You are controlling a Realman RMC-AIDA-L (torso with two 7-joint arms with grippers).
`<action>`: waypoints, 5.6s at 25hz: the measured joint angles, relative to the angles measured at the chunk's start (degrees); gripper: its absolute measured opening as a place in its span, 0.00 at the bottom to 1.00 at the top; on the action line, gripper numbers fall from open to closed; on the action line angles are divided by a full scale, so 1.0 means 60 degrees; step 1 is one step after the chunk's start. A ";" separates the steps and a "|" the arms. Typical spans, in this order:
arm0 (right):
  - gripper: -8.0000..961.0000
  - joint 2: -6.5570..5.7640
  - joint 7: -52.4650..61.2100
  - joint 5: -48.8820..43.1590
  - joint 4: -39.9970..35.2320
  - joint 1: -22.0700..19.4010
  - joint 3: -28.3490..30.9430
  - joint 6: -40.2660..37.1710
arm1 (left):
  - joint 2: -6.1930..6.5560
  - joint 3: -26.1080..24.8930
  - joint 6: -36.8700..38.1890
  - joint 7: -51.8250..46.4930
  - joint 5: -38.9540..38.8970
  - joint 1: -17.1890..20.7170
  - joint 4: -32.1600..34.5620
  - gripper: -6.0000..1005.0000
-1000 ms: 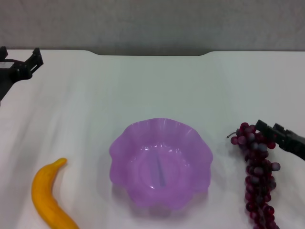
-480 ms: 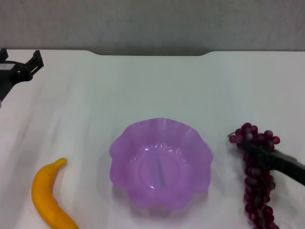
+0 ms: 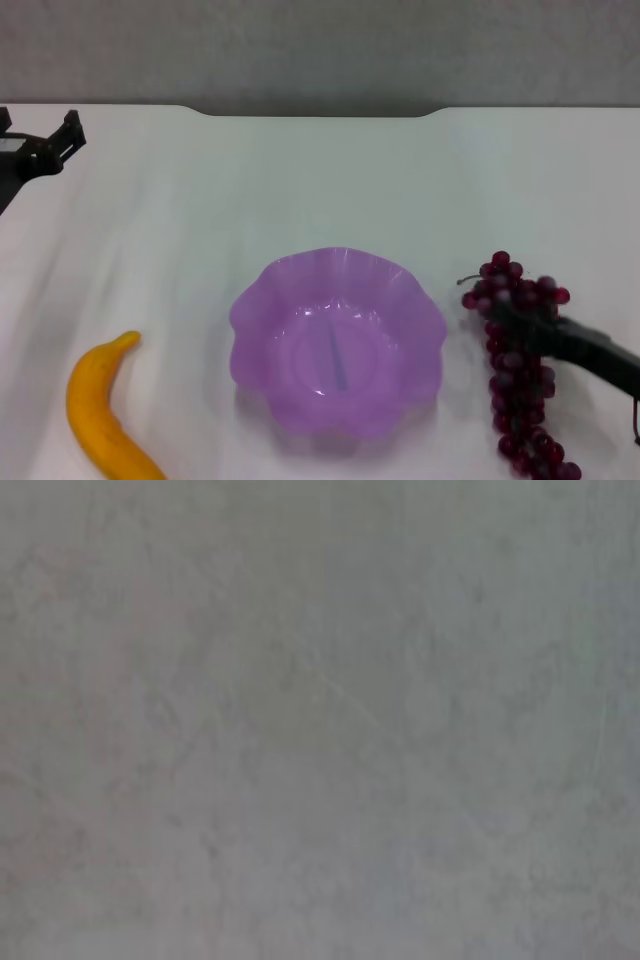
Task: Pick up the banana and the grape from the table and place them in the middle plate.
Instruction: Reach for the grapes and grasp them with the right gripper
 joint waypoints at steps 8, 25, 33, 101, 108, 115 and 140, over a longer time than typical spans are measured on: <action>0.91 -0.0053 -0.0074 -0.0157 -0.0489 -0.0486 0.0208 0.0730 | 0.0008 0.0014 0.0000 0.0000 -0.0001 -0.0009 0.0106 0.88; 0.89 -0.0037 0.0168 -0.0266 0.0072 -0.0639 0.0642 0.0314 | 0.0030 -0.0068 0.0068 0.0000 -0.0001 0.0029 0.0117 0.88; 0.88 -0.0061 -0.0254 -0.0003 -0.0001 -0.0757 0.1463 -0.0135 | 0.0040 -0.0082 0.0146 0.0000 -0.0001 0.0000 0.0117 0.88; 0.78 -0.0022 -0.2756 0.0010 0.0604 0.0740 0.2008 -0.2099 | -0.0038 0.0177 0.0134 -0.0039 -0.0002 -0.0279 0.0130 0.88; 0.78 -0.0023 -0.3066 -0.0014 0.0597 0.0806 0.2094 -0.2091 | -0.0038 0.0183 0.0146 -0.0040 -0.0001 -0.0299 0.0130 0.88; 0.78 0.0029 -0.3282 -0.0114 0.0877 0.0924 0.1991 -0.1680 | -0.0046 0.0183 0.0148 -0.0031 -0.0002 -0.0302 0.0136 0.88; 0.68 0.0037 -0.3328 -0.0241 0.1522 0.1072 0.1967 -0.1470 | -0.0044 0.0182 0.0147 -0.0044 -0.0001 -0.0301 0.0153 0.88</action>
